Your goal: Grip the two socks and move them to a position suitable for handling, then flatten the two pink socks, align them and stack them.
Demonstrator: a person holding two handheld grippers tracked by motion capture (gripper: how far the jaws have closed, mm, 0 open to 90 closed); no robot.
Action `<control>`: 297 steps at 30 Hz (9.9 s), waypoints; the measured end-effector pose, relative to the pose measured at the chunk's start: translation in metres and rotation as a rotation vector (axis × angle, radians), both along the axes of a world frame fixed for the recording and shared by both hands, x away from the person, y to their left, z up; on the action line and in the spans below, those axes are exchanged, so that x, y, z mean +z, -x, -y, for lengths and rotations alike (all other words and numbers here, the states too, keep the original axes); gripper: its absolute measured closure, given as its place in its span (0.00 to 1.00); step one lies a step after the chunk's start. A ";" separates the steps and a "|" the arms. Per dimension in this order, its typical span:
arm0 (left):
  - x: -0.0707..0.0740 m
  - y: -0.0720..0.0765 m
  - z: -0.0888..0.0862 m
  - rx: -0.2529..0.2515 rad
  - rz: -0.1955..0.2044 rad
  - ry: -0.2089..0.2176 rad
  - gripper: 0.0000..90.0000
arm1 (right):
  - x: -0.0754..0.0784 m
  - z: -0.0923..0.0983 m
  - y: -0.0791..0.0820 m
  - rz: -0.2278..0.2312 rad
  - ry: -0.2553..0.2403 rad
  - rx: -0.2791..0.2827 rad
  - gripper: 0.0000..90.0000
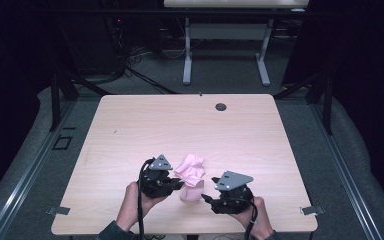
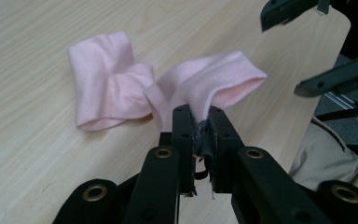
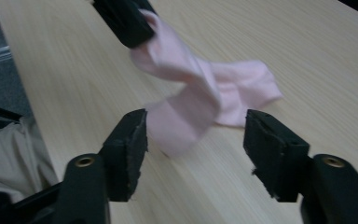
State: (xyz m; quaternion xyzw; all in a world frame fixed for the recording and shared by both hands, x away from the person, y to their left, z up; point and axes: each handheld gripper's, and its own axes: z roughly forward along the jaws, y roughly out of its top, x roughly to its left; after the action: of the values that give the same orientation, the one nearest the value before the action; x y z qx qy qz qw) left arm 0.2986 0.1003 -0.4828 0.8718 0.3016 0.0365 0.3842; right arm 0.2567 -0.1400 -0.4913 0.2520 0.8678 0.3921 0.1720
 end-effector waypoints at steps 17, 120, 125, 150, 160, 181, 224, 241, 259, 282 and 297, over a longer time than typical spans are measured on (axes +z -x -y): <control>-0.002 0.010 -0.014 -0.033 0.035 0.092 0.67 | 0.015 -0.022 -0.013 0.018 -0.055 0.032 0.92; -0.047 0.032 0.061 -0.109 0.259 -0.038 0.60 | -0.010 0.058 0.002 -0.282 -0.151 -0.080 0.92; -0.049 0.031 0.072 -0.162 0.255 -0.060 0.63 | -0.002 0.061 -0.001 -0.290 -0.197 -0.077 0.92; -0.029 0.002 0.091 -0.040 0.083 -0.034 0.99 | -0.055 0.022 0.031 0.107 0.045 -0.316 0.40; -0.026 0.002 0.085 -0.060 0.072 -0.029 0.99 | -0.044 0.015 0.038 0.249 0.070 -0.282 0.97; -0.019 0.002 0.074 -0.031 0.040 0.017 0.99 | -0.056 -0.002 0.035 0.240 0.127 -0.270 0.55; -0.059 0.002 0.009 0.014 -0.235 -0.071 0.82 | -0.060 0.056 -0.019 -0.549 -0.290 -0.265 0.89; -0.072 -0.023 0.013 0.157 -0.141 -0.037 0.54 | -0.057 0.050 -0.036 -0.373 -0.069 -0.370 0.44; -0.077 0.001 0.006 0.116 -0.128 -0.051 0.98 | -0.062 0.051 -0.024 -0.387 -0.031 -0.340 0.95; -0.074 -0.043 -0.037 0.203 -0.018 -0.068 0.42 | -0.037 0.030 -0.061 -0.348 -0.058 -0.253 0.37; -0.086 -0.078 -0.007 0.110 -0.007 -0.121 0.64 | -0.066 -0.017 -0.146 -0.417 -0.042 -0.236 0.51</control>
State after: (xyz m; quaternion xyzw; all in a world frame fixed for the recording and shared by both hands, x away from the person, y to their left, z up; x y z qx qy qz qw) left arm 0.3768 0.1076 -0.5685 0.8758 0.3475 0.0728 0.3271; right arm 0.4023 -0.1227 -0.5574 0.4307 0.8407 0.3269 0.0285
